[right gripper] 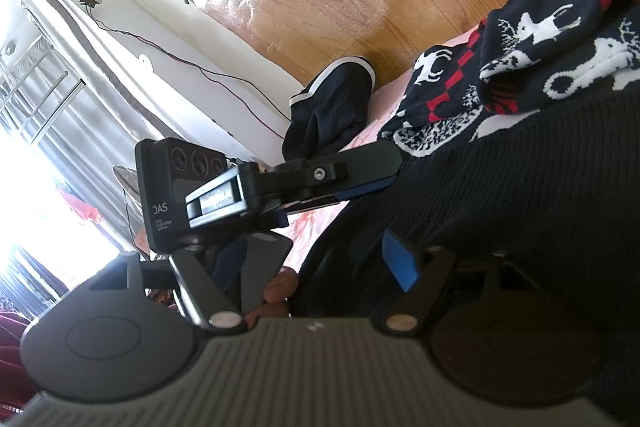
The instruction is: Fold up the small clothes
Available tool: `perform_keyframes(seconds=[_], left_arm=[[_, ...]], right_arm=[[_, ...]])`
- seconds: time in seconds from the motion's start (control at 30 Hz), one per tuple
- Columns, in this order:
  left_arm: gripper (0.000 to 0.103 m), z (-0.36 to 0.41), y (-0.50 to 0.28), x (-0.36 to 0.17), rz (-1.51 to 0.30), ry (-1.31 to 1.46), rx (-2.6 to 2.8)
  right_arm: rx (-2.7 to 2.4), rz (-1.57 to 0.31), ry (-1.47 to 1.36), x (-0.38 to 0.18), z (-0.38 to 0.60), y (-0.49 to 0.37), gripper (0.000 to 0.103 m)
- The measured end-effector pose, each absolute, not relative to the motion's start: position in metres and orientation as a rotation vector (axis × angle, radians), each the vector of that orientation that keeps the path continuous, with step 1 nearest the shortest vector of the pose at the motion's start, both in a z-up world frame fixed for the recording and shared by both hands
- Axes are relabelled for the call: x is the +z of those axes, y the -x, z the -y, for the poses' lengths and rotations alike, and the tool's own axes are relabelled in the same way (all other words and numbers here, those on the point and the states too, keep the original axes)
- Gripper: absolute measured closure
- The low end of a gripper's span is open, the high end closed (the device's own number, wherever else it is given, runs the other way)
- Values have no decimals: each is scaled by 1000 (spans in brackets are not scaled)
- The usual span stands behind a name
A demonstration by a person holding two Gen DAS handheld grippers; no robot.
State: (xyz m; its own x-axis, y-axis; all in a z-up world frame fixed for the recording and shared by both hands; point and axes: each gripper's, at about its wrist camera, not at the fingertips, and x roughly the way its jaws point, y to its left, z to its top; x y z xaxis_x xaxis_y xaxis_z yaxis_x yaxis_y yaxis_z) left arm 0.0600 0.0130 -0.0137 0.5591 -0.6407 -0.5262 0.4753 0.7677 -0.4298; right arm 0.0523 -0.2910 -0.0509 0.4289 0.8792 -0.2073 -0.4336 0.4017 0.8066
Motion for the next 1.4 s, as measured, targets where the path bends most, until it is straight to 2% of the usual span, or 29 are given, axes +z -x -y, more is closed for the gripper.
perform_keyframes(seconds=[0.5, 0.8, 0.9, 0.97, 1.07, 1.13, 1.27, 1.4], left_arm=[[0, -14, -59, -13, -717, 257, -664], [0, -33, -62, -7, -707, 355, -642], [1, -39, -64, -7, -711, 397, -637], [2, -49, -70, -8, -722, 473, -615], [4, -56, -75, -10, -739, 513, -619], [4, -58, -74, -6, -720, 495, -599], [3, -60, -72, -2, -695, 479, -571], [3, -59, -71, -2, -697, 475, -579]], right_arm=[[921, -701, -745, -51, 290, -52, 25], [916, -723, -742, -50, 290, -54, 27], [882, -801, -701, -30, 294, -62, 29], [884, -744, -615, 4, 303, -70, 29], [809, -634, -355, 56, 296, -94, 29], [773, -675, -269, 69, 290, -129, 29], [405, -828, -99, 52, 276, -227, 30], [222, -855, -116, 20, 276, -303, 31]])
